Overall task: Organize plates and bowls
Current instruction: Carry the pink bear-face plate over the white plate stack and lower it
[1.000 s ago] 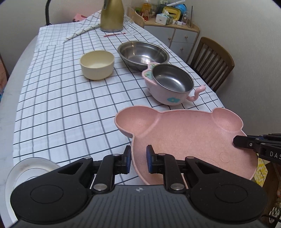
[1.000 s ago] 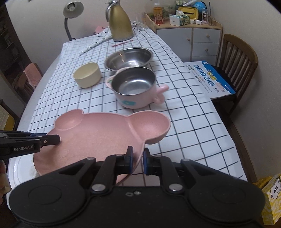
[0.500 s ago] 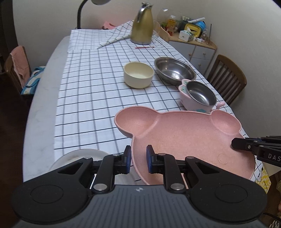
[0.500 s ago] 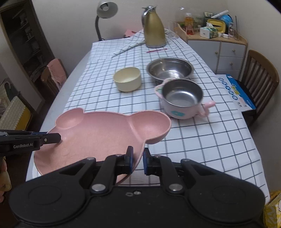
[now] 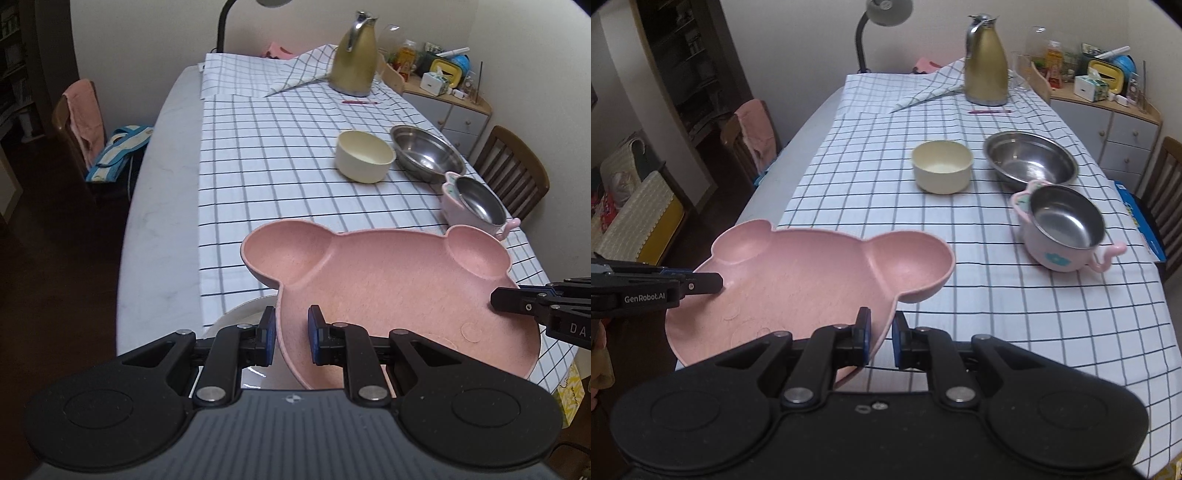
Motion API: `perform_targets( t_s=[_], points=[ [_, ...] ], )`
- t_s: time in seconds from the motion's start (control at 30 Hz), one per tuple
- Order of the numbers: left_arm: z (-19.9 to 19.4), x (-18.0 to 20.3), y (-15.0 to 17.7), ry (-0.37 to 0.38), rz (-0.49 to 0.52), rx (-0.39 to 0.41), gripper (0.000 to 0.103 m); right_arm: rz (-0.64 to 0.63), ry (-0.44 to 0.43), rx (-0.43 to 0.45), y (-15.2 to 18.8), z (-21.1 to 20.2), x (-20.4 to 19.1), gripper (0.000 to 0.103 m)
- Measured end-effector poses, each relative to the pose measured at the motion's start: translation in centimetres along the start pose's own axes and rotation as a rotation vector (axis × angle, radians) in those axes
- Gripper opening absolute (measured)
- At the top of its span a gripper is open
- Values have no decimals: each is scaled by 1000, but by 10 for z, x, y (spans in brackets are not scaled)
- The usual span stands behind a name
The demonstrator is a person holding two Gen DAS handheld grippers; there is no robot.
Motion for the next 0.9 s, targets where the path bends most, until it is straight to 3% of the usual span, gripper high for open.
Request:
perform_targets(
  t_s=[0.43, 0.9],
  points=[
    [28, -56, 34, -34, -26, -78, 17, -50, -33, -78, 16, 58, -48, 13],
    [47, -63, 56, -11, -11, -111, 17, -41, -11, -117, 35, 88, -52, 13]
  ],
)
Point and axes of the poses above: each gripper's, at about its wrist camera, not at the fingertips, and z roughly the way its jaws point, x to its right, y to its underside, the point moved 1 cm from there along z, roughly the way its jaws point, and after that the axes turned 10 degrees about z, right-handed, at the moved point
